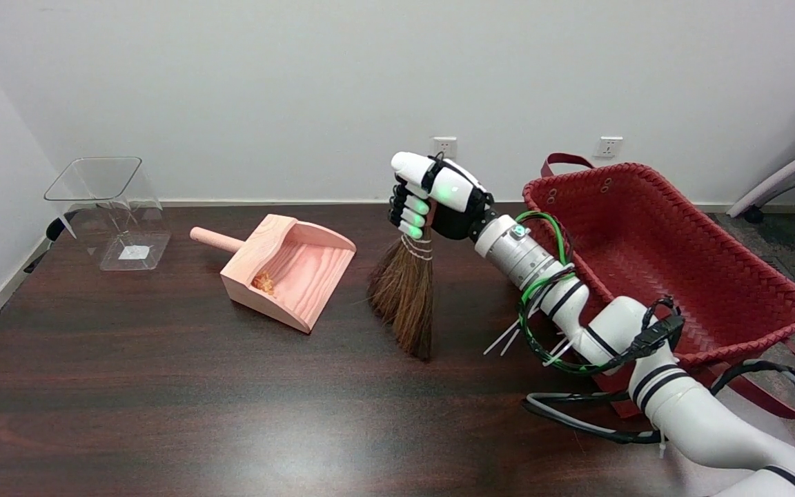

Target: Sweep the paper balls into the dustpan.

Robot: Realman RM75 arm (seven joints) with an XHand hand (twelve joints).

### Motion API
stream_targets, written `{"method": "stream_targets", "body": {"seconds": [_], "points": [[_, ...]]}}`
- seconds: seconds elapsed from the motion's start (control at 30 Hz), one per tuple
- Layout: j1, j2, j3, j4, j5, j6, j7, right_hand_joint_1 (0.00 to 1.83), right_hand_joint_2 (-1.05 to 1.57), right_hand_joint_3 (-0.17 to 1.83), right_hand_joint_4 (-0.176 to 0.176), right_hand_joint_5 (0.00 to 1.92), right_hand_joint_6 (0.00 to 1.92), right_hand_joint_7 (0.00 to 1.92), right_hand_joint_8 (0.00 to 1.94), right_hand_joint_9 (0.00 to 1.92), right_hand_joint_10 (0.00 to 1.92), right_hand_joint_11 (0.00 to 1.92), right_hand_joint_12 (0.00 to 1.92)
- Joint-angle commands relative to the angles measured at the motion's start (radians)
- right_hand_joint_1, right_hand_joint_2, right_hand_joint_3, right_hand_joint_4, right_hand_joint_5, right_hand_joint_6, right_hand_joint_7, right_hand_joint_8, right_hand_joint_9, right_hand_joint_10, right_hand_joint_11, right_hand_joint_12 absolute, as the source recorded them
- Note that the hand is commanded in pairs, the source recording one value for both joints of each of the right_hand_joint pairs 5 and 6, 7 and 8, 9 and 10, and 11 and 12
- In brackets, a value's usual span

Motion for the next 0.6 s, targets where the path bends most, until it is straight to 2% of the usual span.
{"method": "stream_targets", "body": {"seconds": [0.03, 0.2, 0.27, 0.37, 0.5, 0.6], "points": [[-0.053, 0.011, 0.031, 0.092, 0.064, -0.027, 0.13, 1.0, 1.57, 0.63, 0.0, 1.92, 1.92, 1.92, 1.92, 1.92, 1.92, 1.92, 1.92], [-0.132, 0.001, 0.118, 0.18, 0.064, -0.027, 0.217, 1.0, 1.57, 0.89, 0.0, 1.92, 1.92, 1.92, 1.92, 1.92, 1.92, 1.92, 1.92], [-0.153, -0.003, 0.142, 0.21, 0.065, -0.027, 0.245, 0.99, 1.57, 1.07, 0.0, 1.92, 1.92, 1.92, 1.92, 1.92, 1.92, 1.92, 1.92], [-0.184, -0.006, 0.202, 0.272, 0.063, -0.016, 0.229, 0.97, 1.57, 1.23, 0.0, 1.92, 1.92, 1.92, 1.92, 1.92, 1.92, 1.92, 1.92], [-0.234, 0.023, 0.249, 0.364, 0.063, 0.042, 0.193, 0.97, 1.57, 1.27, 0.0, 1.92, 1.92, 1.92, 1.92, 1.92, 1.92, 1.92, 1.92], [-0.287, 0.057, 0.271, 0.443, 0.063, 0.148, 0.159, 0.97, 1.57, 1.28, 0.0, 1.92, 1.92, 1.92, 1.92, 1.92, 1.92, 1.92, 1.92]]}}
